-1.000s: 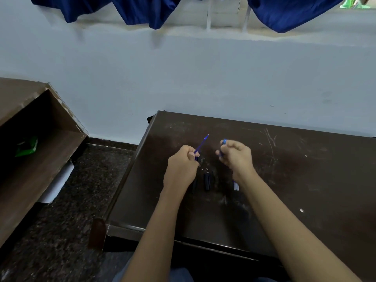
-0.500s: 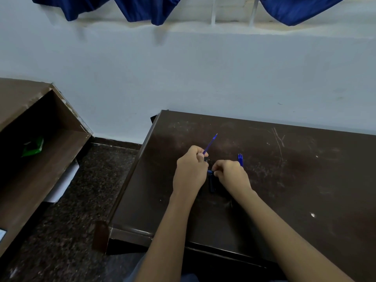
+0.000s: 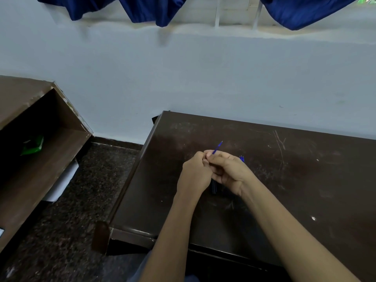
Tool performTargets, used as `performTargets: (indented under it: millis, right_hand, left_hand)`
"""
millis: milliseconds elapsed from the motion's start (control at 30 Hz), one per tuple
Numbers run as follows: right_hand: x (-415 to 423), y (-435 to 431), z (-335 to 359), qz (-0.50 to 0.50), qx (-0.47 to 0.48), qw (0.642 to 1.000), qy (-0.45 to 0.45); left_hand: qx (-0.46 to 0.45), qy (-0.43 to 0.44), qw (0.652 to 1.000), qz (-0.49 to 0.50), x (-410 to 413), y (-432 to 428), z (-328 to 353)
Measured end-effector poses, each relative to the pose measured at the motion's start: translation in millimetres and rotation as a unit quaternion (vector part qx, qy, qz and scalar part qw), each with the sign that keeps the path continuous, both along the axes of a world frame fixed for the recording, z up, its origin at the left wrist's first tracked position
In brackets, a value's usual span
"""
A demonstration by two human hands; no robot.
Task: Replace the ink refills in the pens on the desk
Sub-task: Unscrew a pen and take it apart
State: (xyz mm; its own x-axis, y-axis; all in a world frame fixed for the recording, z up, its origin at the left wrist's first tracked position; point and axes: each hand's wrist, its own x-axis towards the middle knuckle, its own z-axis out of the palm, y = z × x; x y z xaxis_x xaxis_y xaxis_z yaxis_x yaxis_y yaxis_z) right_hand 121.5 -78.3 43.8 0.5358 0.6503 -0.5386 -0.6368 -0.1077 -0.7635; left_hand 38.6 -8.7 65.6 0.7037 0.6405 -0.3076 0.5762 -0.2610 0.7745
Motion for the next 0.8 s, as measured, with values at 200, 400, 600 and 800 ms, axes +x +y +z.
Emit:
performTargets:
  millis: [200,400,600,800]
  right_hand:
    - [26.4,5.2,-1.0,-0.185,0.066,0.979,0.057]
    - [80.4,40.9,-17.9,0.004,-0.212,0.903,-0.374]
    - [91.4,64.0,-48.2,0.134,-0.351,0.758,-0.533]
    - [91.1,67.3,-61.7,0.135,-0.390,0.728,-0.548]
  left_hand:
    - [-0.008,0.044,0.999,-0.004,2.9,-0.9,-0.8]
    - [-0.006,0.040,0.999,0.013,5.3,0.7,-3.4]
    - [0.006,0.029,0.999,0.012,7.2,0.5,-6.7]
    - [0.016,0.032,0.999,0.010,7.3,2.5,-9.0]
